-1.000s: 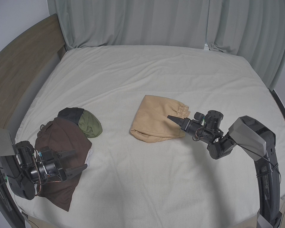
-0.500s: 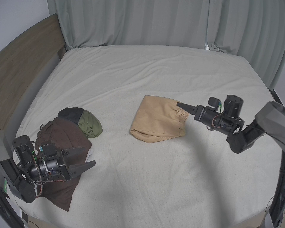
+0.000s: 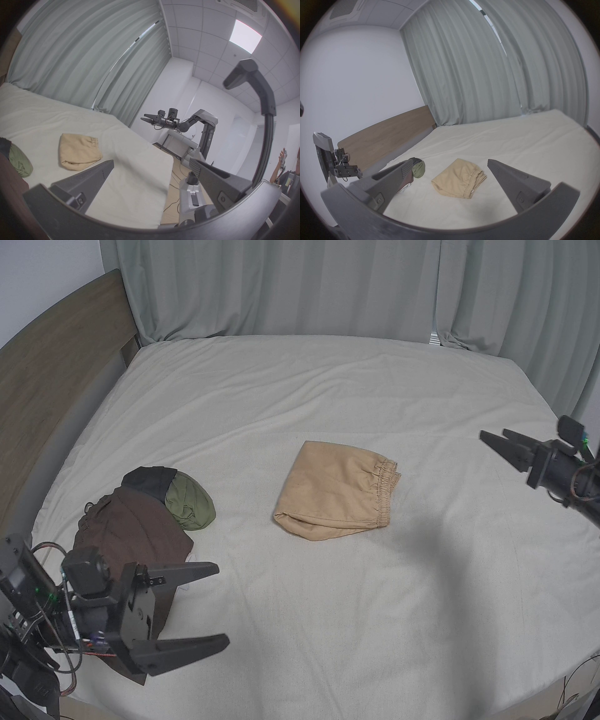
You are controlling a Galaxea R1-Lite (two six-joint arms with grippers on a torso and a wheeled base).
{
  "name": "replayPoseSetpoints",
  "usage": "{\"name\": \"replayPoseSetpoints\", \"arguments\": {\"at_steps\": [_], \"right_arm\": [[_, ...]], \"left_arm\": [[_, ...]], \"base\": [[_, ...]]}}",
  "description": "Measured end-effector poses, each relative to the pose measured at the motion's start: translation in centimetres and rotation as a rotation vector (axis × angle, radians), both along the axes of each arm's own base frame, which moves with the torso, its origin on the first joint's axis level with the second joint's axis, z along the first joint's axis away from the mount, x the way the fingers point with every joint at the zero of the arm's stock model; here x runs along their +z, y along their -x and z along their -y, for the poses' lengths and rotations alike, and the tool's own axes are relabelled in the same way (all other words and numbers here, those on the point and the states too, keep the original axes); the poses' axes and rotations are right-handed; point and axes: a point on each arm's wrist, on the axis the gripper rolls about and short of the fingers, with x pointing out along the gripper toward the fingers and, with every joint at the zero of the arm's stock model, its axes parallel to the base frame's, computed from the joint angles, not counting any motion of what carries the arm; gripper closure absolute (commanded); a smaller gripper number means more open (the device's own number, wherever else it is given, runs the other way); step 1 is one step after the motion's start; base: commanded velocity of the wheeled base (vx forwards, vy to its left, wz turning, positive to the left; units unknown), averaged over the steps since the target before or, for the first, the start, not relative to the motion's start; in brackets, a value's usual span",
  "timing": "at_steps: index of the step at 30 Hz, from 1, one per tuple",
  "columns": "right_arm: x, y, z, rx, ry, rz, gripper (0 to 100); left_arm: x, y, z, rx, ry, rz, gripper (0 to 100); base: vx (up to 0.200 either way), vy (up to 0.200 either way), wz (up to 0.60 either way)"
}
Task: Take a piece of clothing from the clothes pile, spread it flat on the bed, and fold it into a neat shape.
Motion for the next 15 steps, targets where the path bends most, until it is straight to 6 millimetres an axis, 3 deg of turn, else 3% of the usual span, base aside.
{"name": "replayPoseSetpoints", "arguments": {"at_steps": [7, 10, 15], "right_arm": [[1.7, 8.8, 1.9, -0.070, 0.029, 0.115, 0], [1.1, 12.6, 2.2, -0.084, 0.035, 0.156, 0], [-1.7, 17.8, 2.3, -0.088, 0.031, 0.177, 0]], "left_arm": [[1.7, 4.2, -1.0, -0.011, 0.034, 0.047, 0], [2.2, 6.1, -1.9, 0.012, 0.043, 0.054, 0], [2.0, 9.4, -3.6, 0.068, 0.041, 0.035, 0]], "base": [[0.000, 0.000, 0.00], [0.000, 0.000, 0.00], [0.000, 0.000, 0.00]]}}
